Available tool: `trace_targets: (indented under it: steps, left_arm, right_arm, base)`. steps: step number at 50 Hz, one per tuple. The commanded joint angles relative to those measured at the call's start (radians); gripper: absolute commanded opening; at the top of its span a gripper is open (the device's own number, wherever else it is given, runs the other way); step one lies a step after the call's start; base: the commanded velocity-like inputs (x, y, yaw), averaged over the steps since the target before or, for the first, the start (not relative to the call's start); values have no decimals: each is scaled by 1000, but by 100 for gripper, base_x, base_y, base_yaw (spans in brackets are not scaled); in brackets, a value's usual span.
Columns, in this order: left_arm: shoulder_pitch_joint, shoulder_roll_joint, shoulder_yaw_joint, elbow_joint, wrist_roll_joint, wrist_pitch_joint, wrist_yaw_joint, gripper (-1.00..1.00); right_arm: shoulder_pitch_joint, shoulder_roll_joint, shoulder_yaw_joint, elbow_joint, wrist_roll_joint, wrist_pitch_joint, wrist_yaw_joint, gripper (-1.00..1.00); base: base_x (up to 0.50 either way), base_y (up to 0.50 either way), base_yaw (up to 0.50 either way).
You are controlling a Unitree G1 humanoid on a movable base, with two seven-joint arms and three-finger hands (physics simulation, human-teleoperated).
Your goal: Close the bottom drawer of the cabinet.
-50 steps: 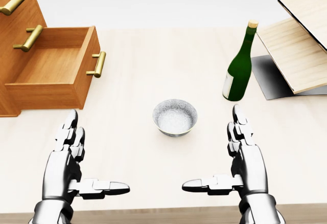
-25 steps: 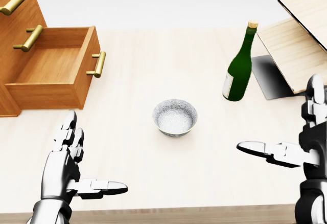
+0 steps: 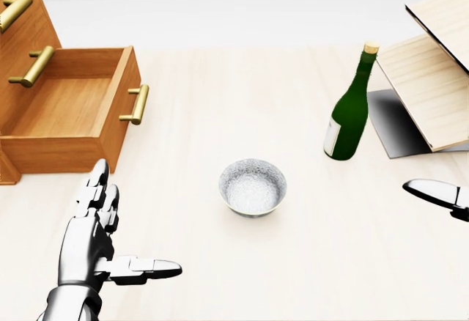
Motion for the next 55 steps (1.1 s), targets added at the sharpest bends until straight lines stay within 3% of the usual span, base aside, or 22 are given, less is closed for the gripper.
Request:
trace_targets:
  steps: [1,7,26,31,33,34,38,41,46,50,52,55]
  left_arm:
    - [-4,1,1,8,1,-5,2,100]
    - [-7,1,2,27,1,-18,2,100]
    - [-4,1,0,27,3,-18,3,100]
    - [-39,7,6,96,9,-48,7,100]
    - [-91,14,13,154,15,-54,19,100]
    - [-105,16,15,166,13,-52,21,100]
    - [-158,21,12,140,3,20,26,100]
    - [-198,26,17,168,-1,27,28,100]
    - [-316,49,36,340,-9,-23,47,100]
    - [-364,60,35,400,0,-39,60,100]
    - [-413,69,39,478,7,-72,73,100]
    - [-456,76,42,556,5,-83,78,100]
  right_arm:
    - [-2,-3,-13,-9,4,0,-1,100]
    - [4,-1,-14,-12,7,0,0,100]
    - [10,0,-17,-4,6,0,10,100]
    - [23,10,-21,-12,15,0,11,100]
    - [24,11,-20,-11,17,0,12,100]
    - [24,12,-21,-11,18,0,13,100]
    - [24,9,-24,-18,26,0,14,100]
    - [30,11,-24,-21,30,0,26,100]
    - [27,7,-21,-14,27,0,35,100]
    - [27,7,-16,-16,21,0,40,100]
    - [27,7,-15,-27,19,0,43,100]
    - [25,7,-15,-27,18,0,49,100]
  base:
    - [48,0,0]
    - [49,0,0]
    - [50,0,0]
    - [10,0,0]
    - [0,0,0]
    - [0,0,0]
    - [0,0,0]
    - [0,0,0]
    - [0,0,0]
    - [0,0,0]
    - [0,0,0]
    - [0,0,0]
